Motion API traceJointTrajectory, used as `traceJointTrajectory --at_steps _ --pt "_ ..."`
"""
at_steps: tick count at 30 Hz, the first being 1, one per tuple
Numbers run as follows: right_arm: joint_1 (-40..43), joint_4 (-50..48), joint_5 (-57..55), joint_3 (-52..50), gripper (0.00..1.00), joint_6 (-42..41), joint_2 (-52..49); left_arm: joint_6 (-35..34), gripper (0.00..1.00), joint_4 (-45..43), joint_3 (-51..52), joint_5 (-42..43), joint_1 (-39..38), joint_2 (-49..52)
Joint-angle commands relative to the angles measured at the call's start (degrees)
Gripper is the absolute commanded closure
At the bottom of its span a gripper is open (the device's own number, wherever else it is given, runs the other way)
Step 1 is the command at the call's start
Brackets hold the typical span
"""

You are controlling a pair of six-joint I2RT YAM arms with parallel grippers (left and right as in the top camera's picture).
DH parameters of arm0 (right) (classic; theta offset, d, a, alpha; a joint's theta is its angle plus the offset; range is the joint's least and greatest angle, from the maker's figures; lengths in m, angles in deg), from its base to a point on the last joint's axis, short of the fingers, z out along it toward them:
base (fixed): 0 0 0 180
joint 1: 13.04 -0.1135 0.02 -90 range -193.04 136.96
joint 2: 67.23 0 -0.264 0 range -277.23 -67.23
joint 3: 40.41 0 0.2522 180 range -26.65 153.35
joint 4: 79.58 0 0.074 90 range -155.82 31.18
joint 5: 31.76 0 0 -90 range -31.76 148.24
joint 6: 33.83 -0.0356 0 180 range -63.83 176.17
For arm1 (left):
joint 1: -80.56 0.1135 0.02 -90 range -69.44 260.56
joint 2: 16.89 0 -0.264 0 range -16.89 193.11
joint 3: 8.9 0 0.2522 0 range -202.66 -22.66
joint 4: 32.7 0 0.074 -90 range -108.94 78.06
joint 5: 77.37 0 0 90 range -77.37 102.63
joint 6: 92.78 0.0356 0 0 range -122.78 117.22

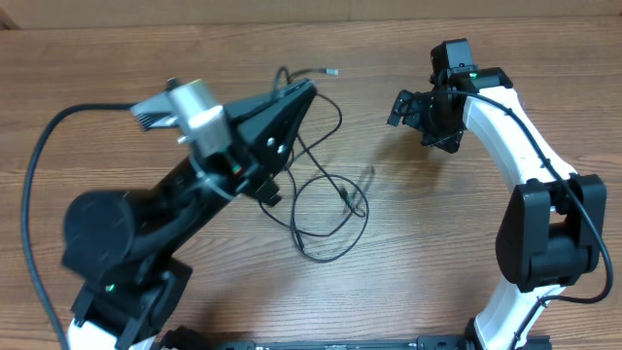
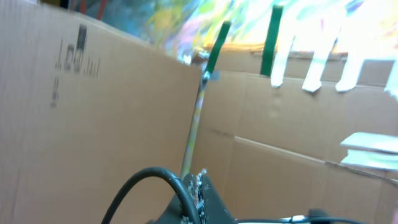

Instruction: Untangle cables

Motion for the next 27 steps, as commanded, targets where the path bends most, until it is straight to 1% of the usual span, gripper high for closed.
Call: traceJointTrajectory --at_steps 1,2,5,7,8,11,12,13,15,17,19,22,23,25,26,27 --pt "-0.13 -0.17 -0.02 -0.13 0.00 0.00 0.20 -1.99 0.96 -0.63 -1.07 -4.15 0.28 -2.23" --pt "-0.13 -0.17 0.00 -0.13 0.00 0.00 0.20 -2.05 0.96 -0.26 -1.05 -5.77 0.28 -2.32" --pt "-0.13 -0.17 0.00 -0.15 0.00 0.00 0.20 -5.66 0.96 1.51 -1.05 -7.23 0.28 -2.21" --pt "-0.13 -0.17 0.00 -0.15 0.00 0.00 0.20 -8.70 0.96 4.90 -1.05 -11.45 0.28 -2.19" --pt "-0.13 -0.17 0.00 -0.13 0.00 0.00 0.20 -9.62 0.96 6.67 -1.05 -14.32 0.28 -2.19" --pt "-0.13 -0.17 0.00 -0.13 0.00 0.00 0.20 -10.21 0.96 14.73 -1.01 -27.21 0.26 -1.86" --pt "-0.13 -0.17 0.00 -0.13 0.00 0.00 0.20 -12.76 0.96 20.46 -0.94 -35.74 0.28 -0.20" --pt "-0.13 -0.17 0.00 -0.15 0.00 0.00 0.20 -14.80 0.96 22.99 -0.94 -37.77 0.28 0.79" --pt "-0.13 -0.17 0.00 -0.15 0.00 0.00 0.20 -19.10 0.96 28.68 -0.94 -37.90 0.28 3.19" --pt "-0.13 -0.17 0.00 -0.13 0.00 0.00 0.20 -23.65 0.96 33.92 -0.94 -34.58 0.28 6.19" --pt "-0.13 -0.17 0.00 -0.15 0.00 0.00 0.20 -25.22 0.96 36.92 -0.94 -27.34 0.28 9.16" --pt "-0.13 -0.20 0.00 -0.13 0.00 0.00 0.20 -25.16 0.96 36.48 -0.94 -11.85 0.28 14.14" --pt "-0.13 -0.17 0.00 -0.13 0.00 0.00 0.20 -25.16 0.96 32.81 -0.96 -1.33 0.31 16.98" --pt "-0.13 -0.17 0.00 -0.15 0.00 0.00 0.20 -25.27 0.96 27.82 -0.96 7.91 0.63 19.19" --pt "-0.13 -0.17 -0.02 -0.15 0.00 0.00 0.20 -26.62 0.96 23.06 -0.96 14.88 1.31 20.52" --pt "-0.13 -0.17 0.00 -0.13 0.00 0.00 0.20 -28.70 0.96 19.12 -0.96 20.00 2.10 21.38"
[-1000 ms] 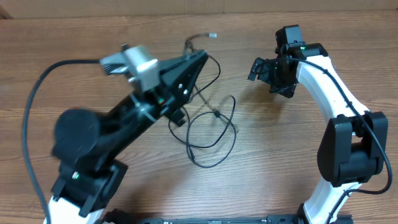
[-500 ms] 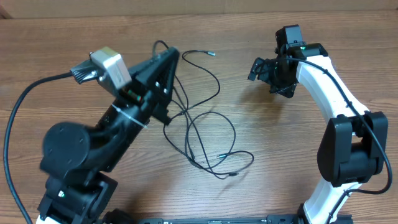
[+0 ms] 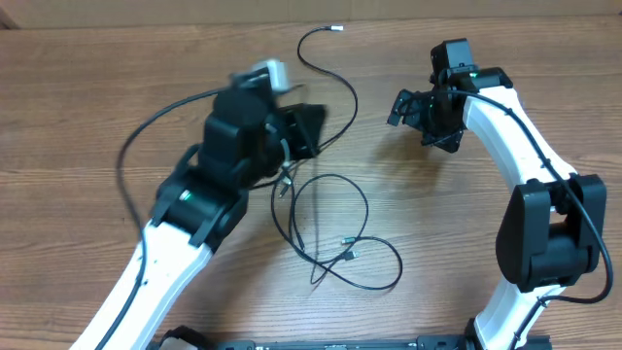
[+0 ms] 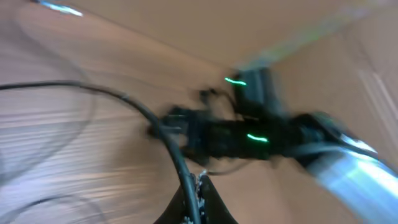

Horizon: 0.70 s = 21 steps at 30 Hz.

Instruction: Untangle cables

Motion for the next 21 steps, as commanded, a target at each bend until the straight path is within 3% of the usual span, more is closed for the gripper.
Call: traceJointTrajectory --at_steps 1,3,4,5,13,17,21 --pt "-0.13 -0.11 -0.02 -0.13 0.00 0.00 0.20 -7.72 0.96 -13.18 -0.68 31.78 2.93 3.26" --pt "-0.13 -0.11 0.00 -0.13 0.00 0.00 0.20 -15.45 0.96 -25.03 -0.68 40.98 5.40 4.57" --pt "-0.13 -0.11 0.00 -0.13 0.00 0.00 0.20 -21.94 0.96 -36.96 -0.68 45.79 7.82 5.25" --pt "-0.13 -0.11 0.00 -0.13 0.00 0.00 0.20 -24.83 0.96 -42.86 -0.68 47.34 9.18 5.33" --pt "-0.13 -0.13 0.00 -0.13 0.00 0.00 0.20 -53.92 0.96 -84.28 -0.79 49.07 22.97 5.01" --pt "-0.13 -0.11 0.00 -0.13 0.00 0.00 0.20 -59.87 0.96 -90.75 -0.76 47.52 29.92 5.01" --pt "-0.13 -0.11 0.00 -0.15 0.00 0.00 0.20 -61.48 0.96 -84.98 -0.76 51.01 38.40 5.03"
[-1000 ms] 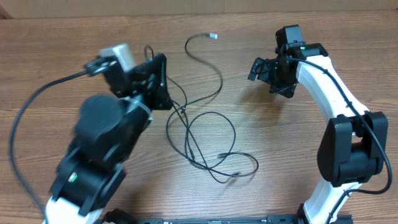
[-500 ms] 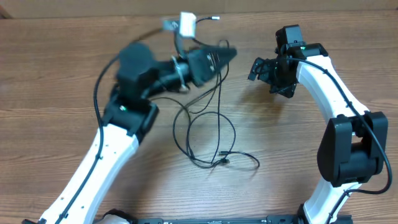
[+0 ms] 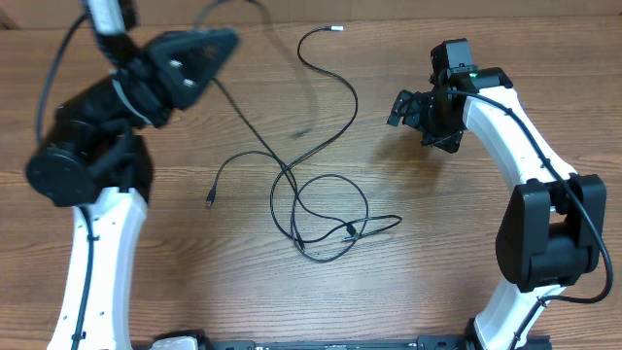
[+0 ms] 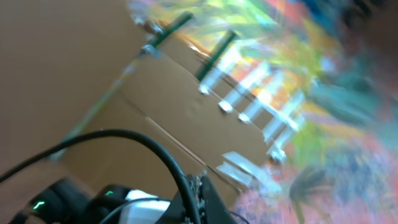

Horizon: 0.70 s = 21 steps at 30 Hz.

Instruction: Untangle cables

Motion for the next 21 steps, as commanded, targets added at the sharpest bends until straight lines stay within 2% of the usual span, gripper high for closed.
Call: traceJointTrajectory --at_steps 1,7,9,11,14,17,20,21 --pt "-0.13 -0.17 0.00 -0.13 0.00 0.00 0.20 -6.25 0.96 5.75 -0.72 4.42 5.62 -0.55" --pt "-0.13 -0.15 0.00 -0.11 0.00 0.00 0.20 -4.39 0.96 16.46 -0.70 7.61 10.54 -0.50" --pt "-0.13 -0.15 0.00 -0.11 0.00 0.00 0.20 -10.86 0.96 15.85 -0.70 10.67 11.32 -0.55" --pt "-0.13 -0.15 0.00 -0.11 0.00 0.00 0.20 -12.83 0.96 12.74 -0.70 10.97 11.32 -0.55" --pt "-0.13 -0.15 0.00 -0.11 0.00 0.00 0.20 -8.63 0.96 12.07 -0.70 9.94 11.93 -0.48" --pt "-0.13 -0.15 -0.02 -0.11 0.00 0.00 0.20 -6.54 0.96 15.58 -0.68 10.43 13.22 -0.28" --pt "-0.13 -0.15 0.00 -0.11 0.00 0.00 0.20 2.86 0.96 18.88 -0.68 10.27 14.88 -0.04" --pt "-0.13 -0.15 -0.02 -0.11 0.00 0.00 0.20 7.96 0.96 19.78 -0.68 10.49 15.37 0.07"
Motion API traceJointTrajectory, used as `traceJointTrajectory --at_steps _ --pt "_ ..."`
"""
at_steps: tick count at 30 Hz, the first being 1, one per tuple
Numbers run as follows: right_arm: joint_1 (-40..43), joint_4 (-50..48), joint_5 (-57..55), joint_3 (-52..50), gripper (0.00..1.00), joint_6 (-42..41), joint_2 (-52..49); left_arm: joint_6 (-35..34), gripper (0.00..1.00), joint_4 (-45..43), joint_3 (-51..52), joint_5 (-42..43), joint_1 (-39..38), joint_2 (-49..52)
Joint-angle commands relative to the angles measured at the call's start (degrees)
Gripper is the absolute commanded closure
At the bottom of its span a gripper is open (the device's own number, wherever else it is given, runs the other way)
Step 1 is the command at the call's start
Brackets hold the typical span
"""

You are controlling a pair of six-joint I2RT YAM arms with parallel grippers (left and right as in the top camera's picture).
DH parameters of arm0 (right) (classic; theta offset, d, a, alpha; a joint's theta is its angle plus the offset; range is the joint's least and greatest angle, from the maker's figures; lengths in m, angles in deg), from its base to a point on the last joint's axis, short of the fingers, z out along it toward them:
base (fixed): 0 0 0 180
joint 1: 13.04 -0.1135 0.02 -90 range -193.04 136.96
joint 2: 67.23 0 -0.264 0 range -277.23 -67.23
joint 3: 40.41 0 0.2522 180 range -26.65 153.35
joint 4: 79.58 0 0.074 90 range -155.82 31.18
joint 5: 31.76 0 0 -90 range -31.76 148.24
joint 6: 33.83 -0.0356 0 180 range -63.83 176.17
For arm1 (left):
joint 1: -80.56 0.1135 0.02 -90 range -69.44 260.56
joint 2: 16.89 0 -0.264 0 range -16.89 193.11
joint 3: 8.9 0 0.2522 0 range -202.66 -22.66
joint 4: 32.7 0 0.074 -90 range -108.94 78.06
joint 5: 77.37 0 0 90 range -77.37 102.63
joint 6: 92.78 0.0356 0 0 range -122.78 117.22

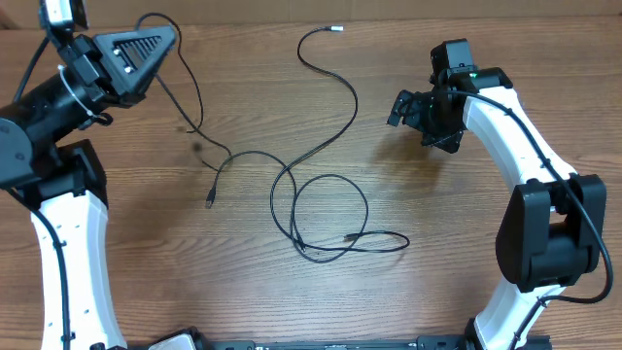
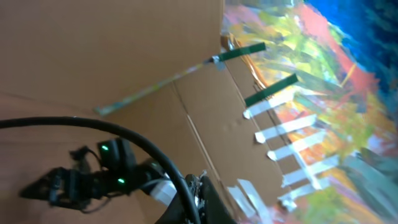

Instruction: Untangle cables

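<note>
Two thin black cables lie on the wooden table. One cable (image 1: pixel 198 124) rises from its plug (image 1: pixel 209 202) to my left gripper (image 1: pixel 173 33), which is lifted at the far left and shut on it. In the left wrist view that cable (image 2: pixel 124 132) arcs into the gripper (image 2: pixel 198 184). The other cable (image 1: pixel 347 101) runs from a plug at the far edge down into loops (image 1: pixel 330 216) at mid table. The two cables meet near the loops' left side. My right gripper (image 1: pixel 396 108) hangs open over the table at the right, holding nothing.
Cardboard walls (image 2: pixel 112 50) with green and white tape stand round the table. The right arm's white links (image 1: pixel 515 126) curve along the right side. My left arm's base stands at the left front.
My left gripper has moved further left with the cable in it. The held cable now hangs closer to the left. The loops' loose end at the front right has shifted a little.
My left gripper was over a bunched tangle at mid table. Then it was low by the tangle, with one cable end flung to the far edge. Then it was raised at the upper left holding a cable, its plug drawn out left of the loops, and now further left.
</note>
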Motion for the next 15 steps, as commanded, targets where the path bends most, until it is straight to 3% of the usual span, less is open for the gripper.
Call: traceJointTrajectory --at_steps 1,4,9,15 --pt "-0.13 -0.17 -0.02 -0.11 0.00 0.00 0.20 18.62 0.96 2.51 -0.70 0.92 2.08 0.20" --pt "-0.13 -0.17 -0.02 -0.11 0.00 0.00 0.20 34.73 0.96 6.54 -0.70 1.70 3.15 0.85" --pt "-0.13 -0.17 -0.02 -0.11 0.00 0.00 0.20 51.63 0.96 18.62 -0.70 -0.83 5.09 2.60" --pt "-0.13 -0.17 -0.02 -0.13 0.00 0.00 0.20 62.64 0.96 30.58 -0.70 -9.64 7.54 6.95"
